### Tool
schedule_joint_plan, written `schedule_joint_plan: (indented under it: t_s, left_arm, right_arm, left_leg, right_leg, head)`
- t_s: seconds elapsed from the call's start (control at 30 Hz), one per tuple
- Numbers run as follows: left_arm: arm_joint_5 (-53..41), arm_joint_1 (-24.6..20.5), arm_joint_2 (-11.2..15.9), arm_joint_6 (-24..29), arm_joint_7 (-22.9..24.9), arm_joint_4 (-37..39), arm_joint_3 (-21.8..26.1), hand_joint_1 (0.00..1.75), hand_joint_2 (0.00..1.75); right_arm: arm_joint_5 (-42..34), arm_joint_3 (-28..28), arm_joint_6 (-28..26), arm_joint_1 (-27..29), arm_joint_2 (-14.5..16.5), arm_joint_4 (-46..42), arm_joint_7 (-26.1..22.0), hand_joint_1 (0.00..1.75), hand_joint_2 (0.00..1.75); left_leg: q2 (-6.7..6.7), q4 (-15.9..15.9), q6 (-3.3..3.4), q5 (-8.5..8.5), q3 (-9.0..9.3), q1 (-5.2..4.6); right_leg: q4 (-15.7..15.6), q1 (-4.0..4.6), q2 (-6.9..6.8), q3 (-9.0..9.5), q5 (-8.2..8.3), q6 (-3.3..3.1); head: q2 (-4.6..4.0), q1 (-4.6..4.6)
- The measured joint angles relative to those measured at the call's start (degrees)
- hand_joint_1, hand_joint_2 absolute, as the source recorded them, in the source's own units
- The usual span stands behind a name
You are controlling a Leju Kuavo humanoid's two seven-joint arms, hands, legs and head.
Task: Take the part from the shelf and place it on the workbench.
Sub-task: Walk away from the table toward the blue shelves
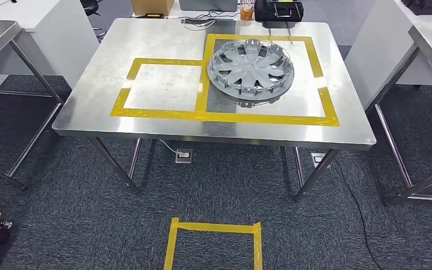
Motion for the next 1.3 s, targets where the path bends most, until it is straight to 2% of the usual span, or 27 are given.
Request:
schedule_joint_plan:
  t_s: [0.07,0.1,0.2,0.23,0.27,0.3,0.37,0.4,0.43,0.53,0.57,0.6,0.67,0.7,0.73,0.77,0.8,0.87,0.93,0.97,1.03,1.07,1.1,1.2,1.23,1.27,1.3]
  left_arm:
    - [-2.4,0.2,-0.2,0.4,1.0,-0.6,2.0,0.00,0.00]
    - [-3.6,0.3,-0.2,0.5,1.5,-0.7,3.0,0.00,0.00]
    - [-7.1,1.1,-0.5,1.0,2.9,-1.1,6.1,0.00,0.00]
    - [-8.3,1.5,-0.6,1.2,3.4,-1.2,7.1,0.00,0.00]
    - [-9.4,1.9,-0.7,1.3,3.9,-1.2,8.0,0.00,0.00]
    - [-10.6,2.4,-0.7,1.5,4.4,-1.3,9.0,0.00,0.00]
    - [-12.8,2.9,-0.9,1.8,5.3,-1.3,11.0,0.00,0.00]
    - [-13.9,3.2,-1.0,2.0,5.7,-1.3,12.0,0.00,0.00]
    - [-15.1,3.4,-1.0,2.2,6.1,-1.4,13.0,0.00,0.00]
    - [-18.5,4.4,-1.3,2.6,7.6,-1.7,16.3,0.00,0.00]
    - [-19.7,4.6,-1.4,2.8,8.1,-1.9,17.3,0.00,0.00]
    - [-20.8,4.8,-1.5,2.9,8.6,-2.3,18.3,0.00,0.00]
    - [-23.2,4.9,-1.8,3.2,9.5,-3.3,20.3,0.00,0.00]
    - [-24.4,4.9,-1.9,3.4,9.9,-4.0,21.3,0.00,0.00]
    - [-25.6,4.8,-2.0,3.5,10.4,-4.7,22.3,0.00,0.00]
    - [-26.7,4.7,-2.2,3.6,10.8,-5.4,23.2,0.00,0.00]
    - [-27.8,4.5,-2.3,3.8,11.3,-6.3,24.1,0.00,0.00]
    - [-30.0,4.0,-2.7,4.1,12.2,-8.0,26.0,0.00,0.00]
    - [-32.0,3.7,-2.9,4.4,13.0,-9.5,27.8,0.00,0.00]
    - [-33.1,3.6,-3.0,4.5,13.4,-10.1,28.8,0.00,0.00]
    - [-35.4,3.6,-3.2,4.9,14.4,-10.9,30.7,0.00,0.00]
    - [-36.7,3.7,-3.2,5.1,14.9,-11.2,31.8,0.00,0.00]
    - [-37.8,4.0,-3.3,5.3,15.4,-11.4,32.7,0.00,0.00]
    - [-41.3,5.2,-3.5,5.8,16.9,-11.4,35.7,0.00,0.00]
    - [-42.4,5.8,-3.5,5.9,17.3,-11.3,36.6,0.00,0.00]
    - [-43.4,6.5,-3.5,6.1,17.8,-11.1,37.5,0.00,0.00]
    - [-44.4,7.2,-3.6,6.2,18.2,-10.8,38.3,0.00,0.00]
  right_arm:
    - [-2.4,1.7,-0.8,0.2,0.0,0.2,0.2,0.00,0.00]
    - [-3.6,2.5,-1.1,0.2,-0.1,0.2,0.3,0.00,0.00]
    - [-7.4,5.1,-2.3,-0.2,-0.2,0.1,0.5,0.00,0.00]
    - [-8.6,5.9,-2.7,-0.4,-0.2,0.0,0.7,0.00,0.00]
    - [-9.7,6.8,-3.1,-0.5,-0.3,-0.2,0.9,0.00,0.00]
    - [-10.9,7.6,-3.5,-0.7,-0.3,-0.4,1.0,0.00,0.00]
    - [-13.2,9.3,-4.2,-1.1,-0.3,-1.0,1.2,0.00,0.00]
    - [-14.3,10.1,-4.5,-1.3,-0.4,-1.4,1.2,0.00,0.00]
    - [-15.5,11.0,-4.9,-1.5,-0.4,-1.6,1.3,0.00,0.00]
    - [-19.1,13.6,-6.0,-1.7,-0.4,-2.0,1.7,0.00,0.00]
    - [-20.3,14.5,-6.3,-1.5,-0.4,-2.0,1.8,0.00,0.00]
    - [-21.4,15.2,-6.7,-1.2,-0.3,-2.0,2.0,0.00,0.00]
    - [-23.8,16.9,-7.4,-0.5,-0.3,-2.0,2.3,0.00,0.00]
    - [-25.0,17.7,-7.8,-0.2,-0.3,-2.0,2.4,0.00,0.00]
    - [-26.2,18.5,-8.2,0.2,-0.3,-1.9,2.4,0.00,0.00]
    - [-27.4,19.3,-8.6,0.6,-0.3,-1.7,2.5,0.00,0.00]
    - [-28.5,20.1,-8.9,1.0,-0.3,-1.4,2.7,0.00,0.00]
    - [-30.7,21.6,-9.6,1.9,-0.3,-0.9,3.0,0.00,0.00]
    - [-32.8,23.1,-10.3,2.7,-0.4,-0.4,3.2,0.00,0.00]
    - [-33.9,23.9,-10.6,3.0,-0.4,-0.3,3.2,0.00,0.00]
    - [-36.3,25.5,-11.4,3.6,-0.4,0.0,3.4,0.00,0.00]
    - [-37.6,26.4,-11.8,3.8,-0.3,0.1,3.6,0.00,0.00]
    - [-38.8,27.2,-12.1,3.8,-0.3,0.1,3.8,0.00,0.00]
    - [-42.3,29.7,-13.2,3.1,-0.3,-0.5,4.1,0.00,0.00]
    - [-43.5,30.5,-13.6,2.7,-0.3,-0.9,4.1,0.00,0.00]
    - [-44.5,31.3,-13.9,2.2,-0.3,-1.5,4.2,0.00,0.00]
    - [-45.5,32.0,-14.3,1.7,-0.3,-2.3,4.3,0.00,0.00]
  left_leg:
    - [-0.20,1.1,-0.68,-1.21,-0.59,0.21]
    - [-0.30,3.0,-1.04,-2.91,-1.35,0.36]
    - [-0.37,13.3,-1.85,-9.49,-4.85,0.96]
    - [-0.37,15.4,-1.95,-10.42,-5.19,1.14]
    - [-0.36,15.3,-1.98,-10.26,-4.42,1.27]
    - [-0.36,12.8,-1.93,-9.20,-2.48,1.35]
    - [-0.40,4.3,-1.70,-6.59,3.05,1.33]
    - [-0.48,1.0,-1.48,-5.64,4.90,1.16]
    - [-0.53,-0.9,-1.23,-5.13,5.75,0.90]
    - [-0.49,-1.3,-0.01,-3.64,4.83,0.27]
    - [-0.38,-1.5,0.53,-2.90,4.31,0.25]
    - [-0.27,-1.6,1.06,-2.09,3.63,0.31]
    - [-0.13,-1.7,1.84,-0.65,1.93,0.14]
    - [-0.10,-1.6,2.03,0.02,1.03,-0.04]
    - [-0.04,-1.6,2.08,0.67,0.11,-0.22]
    - [0.01,-1.4,2.08,1.30,-0.75,-0.34]
    - [0.06,-1.3,2.03,1.87,-1.61,-0.41]
    - [0.09,-0.7,1.76,2.83,-3.15,-0.45]
    - [0.23,-0.2,1.21,3.64,-4.26,-0.51]
    - [0.34,0.0,0.87,4.06,-4.55,-0.46]
    - [0.42,0.0,0.23,4.78,-4.81,-0.27]
    - [0.29,0.4,-0.14,4.30,-5.03,-0.13]
    - [0.12,1.6,-0.55,2.83,-5.43,0.05]
    - [-0.25,10.7,-1.84,-5.21,-7.55,0.87]
    - [-0.27,14.0,-2.17,-6.68,-7.97,1.13]
    - [-0.27,15.9,-2.43,-6.77,-7.77,1.38]
    - [-0.27,15.9,-2.60,-5.66,-6.66,1.62]
  right_leg:
    - [-0.1,-0.21,-0.07,-0.44,0.52,-0.80]
    - [-0.2,-0.34,-0.11,-0.78,0.85,-1.28]
    - [-0.1,-0.17,-0.20,-2.25,1.94,-1.98]
    - [-0.1,-0.11,-0.21,-2.80,2.34,-1.97]
    - [0.0,-0.08,-0.20,-3.34,2.78,-1.88]
    - [0.0,-0.08,-0.18,-3.83,3.24,-1.75]
    - [0.0,-0.07,-0.14,-4.60,4.20,-1.28]
    - [-0.1,-0.03,-0.16,-4.79,4.67,-0.93]
    - [-0.2,-0.07,-0.21,-4.95,5.15,-0.53]
    - [-0.7,-0.38,-0.32,-5.33,6.49,0.67]
    - [-0.3,-0.44,-0.29,-5.73,5.89,0.69]
    - [1.1,-0.43,-0.27,-6.42,4.25,0.40]
    - [7.4,-0.36,-0.20,-8.38,-1.32,-0.66]
    - [11.3,-0.32,-0.18,-9.16,-3.72,-0.91]
    - [14.4,-0.30,-0.16,-9.39,-5.05,-0.82]
    - [15.9,-0.26,-0.16,-8.77,-5.25,-0.44]
    - [15.3,-0.23,-0.17,-7.10,-4.51,0.09]
    - [8.5,-0.13,-0.18,-1.22,-2.85,0.71]
    - [0.8,0.15,-0.13,3.93,-3.13,0.41]
    - [-1.1,0.38,-0.09,4.96,-3.55,0.16]
    - [-1.8,0.44,-0.10,4.75,-3.14,-0.46]
    - [-2.0,0.31,-0.21,4.36,-2.72,-0.91]
    - [-2.1,0.14,-0.34,3.88,-2.21,-1.47]
    - [-2.2,0.04,-0.56,2.17,-0.58,-2.22]
    - [-2.1,0.05,-0.59,1.49,0.00,-2.14]
    - [-2.1,0.03,-0.61,0.84,0.59,-2.00]
    - [-2.0,-0.03,-0.61,0.19,1.15,-1.80]
  head:
    - [0.00,-0.05]
    - [0.00,-0.11]
    - [0.00,-0.23]
    - [0.00,-0.22]
    - [0.00,-0.22]
    - [0.00,-0.22]
    - [0.00,-0.23]
    - [-0.01,-0.15]
    - [-0.01,-0.10]
    - [0.00,-0.01]
    - [0.00,0.01]
    - [0.00,0.07]
    - [0.00,0.22]
    - [0.00,0.29]
    - [0.00,0.29]
    - [0.00,0.28]
    - [0.00,0.29]
    - [0.00,0.32]
    - [0.00,0.28]
    - [0.00,0.35]
    - [0.00,0.50]
    - [0.00,0.60]
    - [0.00,0.51]
    - [0.00,0.24]
    - [0.00,0.23]
    - [0.00,0.22]
    - [0.00,0.22]
